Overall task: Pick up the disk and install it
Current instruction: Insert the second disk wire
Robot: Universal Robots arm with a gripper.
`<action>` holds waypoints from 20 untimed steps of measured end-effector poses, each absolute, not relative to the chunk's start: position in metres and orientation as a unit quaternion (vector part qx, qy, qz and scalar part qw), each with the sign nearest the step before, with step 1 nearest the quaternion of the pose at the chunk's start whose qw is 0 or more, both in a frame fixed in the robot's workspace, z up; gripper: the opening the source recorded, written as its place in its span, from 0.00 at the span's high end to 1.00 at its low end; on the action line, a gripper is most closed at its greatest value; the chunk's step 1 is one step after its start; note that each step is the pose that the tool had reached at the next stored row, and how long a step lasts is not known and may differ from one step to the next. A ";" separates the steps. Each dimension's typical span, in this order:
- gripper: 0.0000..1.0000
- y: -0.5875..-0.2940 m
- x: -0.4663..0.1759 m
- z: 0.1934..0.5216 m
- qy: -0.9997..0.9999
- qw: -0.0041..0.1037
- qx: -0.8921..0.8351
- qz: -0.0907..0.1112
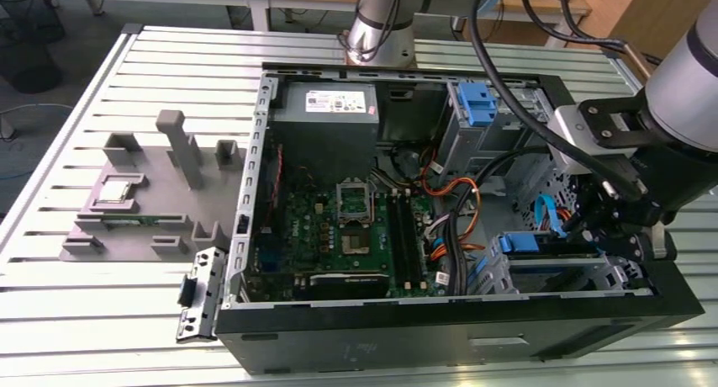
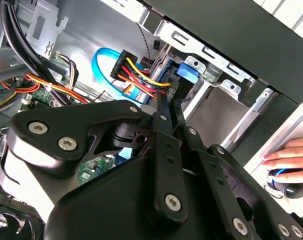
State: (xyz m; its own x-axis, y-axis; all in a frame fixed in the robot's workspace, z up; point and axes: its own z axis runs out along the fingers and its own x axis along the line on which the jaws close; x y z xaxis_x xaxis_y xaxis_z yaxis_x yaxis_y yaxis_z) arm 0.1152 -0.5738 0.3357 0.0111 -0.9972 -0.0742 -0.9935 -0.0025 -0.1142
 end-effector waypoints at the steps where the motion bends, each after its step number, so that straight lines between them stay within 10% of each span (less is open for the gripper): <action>1: 0.84 -0.574 0.115 0.336 0.703 0.067 -0.708 -0.014; 20: 0.76 -0.573 0.124 0.340 0.703 0.066 -0.708 -0.013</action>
